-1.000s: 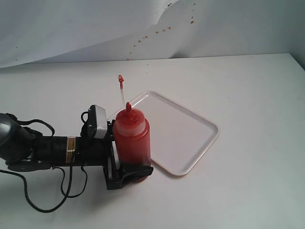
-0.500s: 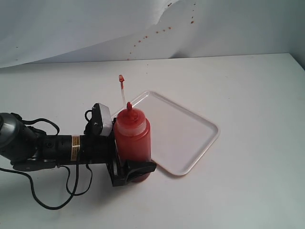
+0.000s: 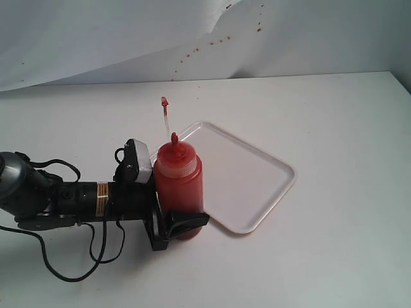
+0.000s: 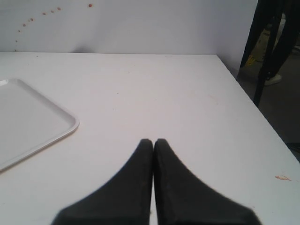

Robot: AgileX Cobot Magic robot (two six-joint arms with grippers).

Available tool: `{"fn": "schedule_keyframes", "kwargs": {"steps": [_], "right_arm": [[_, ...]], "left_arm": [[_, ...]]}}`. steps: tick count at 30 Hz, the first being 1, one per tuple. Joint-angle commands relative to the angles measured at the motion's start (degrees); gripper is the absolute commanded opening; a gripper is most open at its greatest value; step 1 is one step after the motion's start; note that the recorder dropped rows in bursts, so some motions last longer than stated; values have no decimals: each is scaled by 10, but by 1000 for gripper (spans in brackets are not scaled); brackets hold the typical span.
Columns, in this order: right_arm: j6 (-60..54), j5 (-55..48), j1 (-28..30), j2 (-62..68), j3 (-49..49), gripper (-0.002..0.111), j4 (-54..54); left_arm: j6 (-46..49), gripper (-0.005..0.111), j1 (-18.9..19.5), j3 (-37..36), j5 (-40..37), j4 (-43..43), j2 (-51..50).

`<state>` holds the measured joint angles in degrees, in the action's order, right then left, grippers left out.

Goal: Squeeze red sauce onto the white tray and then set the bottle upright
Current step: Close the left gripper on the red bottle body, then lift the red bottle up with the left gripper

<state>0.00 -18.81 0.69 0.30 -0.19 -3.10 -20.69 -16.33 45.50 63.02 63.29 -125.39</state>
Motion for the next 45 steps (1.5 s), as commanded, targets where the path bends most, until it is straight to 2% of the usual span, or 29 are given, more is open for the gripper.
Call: {"fn": "schedule_keyframes", "kwargs": {"steps": [1, 3, 9, 16, 18, 21, 25, 27, 33, 37, 40, 45], "right_arm": [[0, 2, -2, -3, 2, 0, 4], [0, 2, -2, -3, 2, 0, 4], [0, 2, -2, -3, 2, 0, 4], [0, 2, -2, -3, 2, 0, 4], [0, 2, -2, -3, 2, 0, 4], [0, 2, -2, -3, 2, 0, 4], [0, 2, -2, -3, 2, 0, 4], [0, 2, -2, -3, 2, 0, 4], [0, 2, -2, -3, 2, 0, 4], [0, 2, -2, -3, 2, 0, 4], [0, 2, -2, -3, 2, 0, 4], [0, 2, -2, -3, 2, 0, 4]], "left_arm": [[-2, 21, -3, 2, -3, -10, 5], [-2, 0, -3, 2, -3, -10, 5], [-5, 0, -2, 2, 1, 19, 22], [-205, 0, -2, 1, -10, 108, 166], [-245, 0, -2, 1, -63, 87, 227], [-292, 0, -3, 1, -189, 83, 305], [-309, 0, -3, 2, -338, 59, 371], [-309, 0, -3, 2, -382, 41, 398], [-295, 0, -3, 2, -419, 41, 432], [-295, 0, -5, 3, -487, 47, 432], [-295, 0, -20, 3, -537, 47, 432], [-261, 0, -72, 13, -553, 49, 432]]}}
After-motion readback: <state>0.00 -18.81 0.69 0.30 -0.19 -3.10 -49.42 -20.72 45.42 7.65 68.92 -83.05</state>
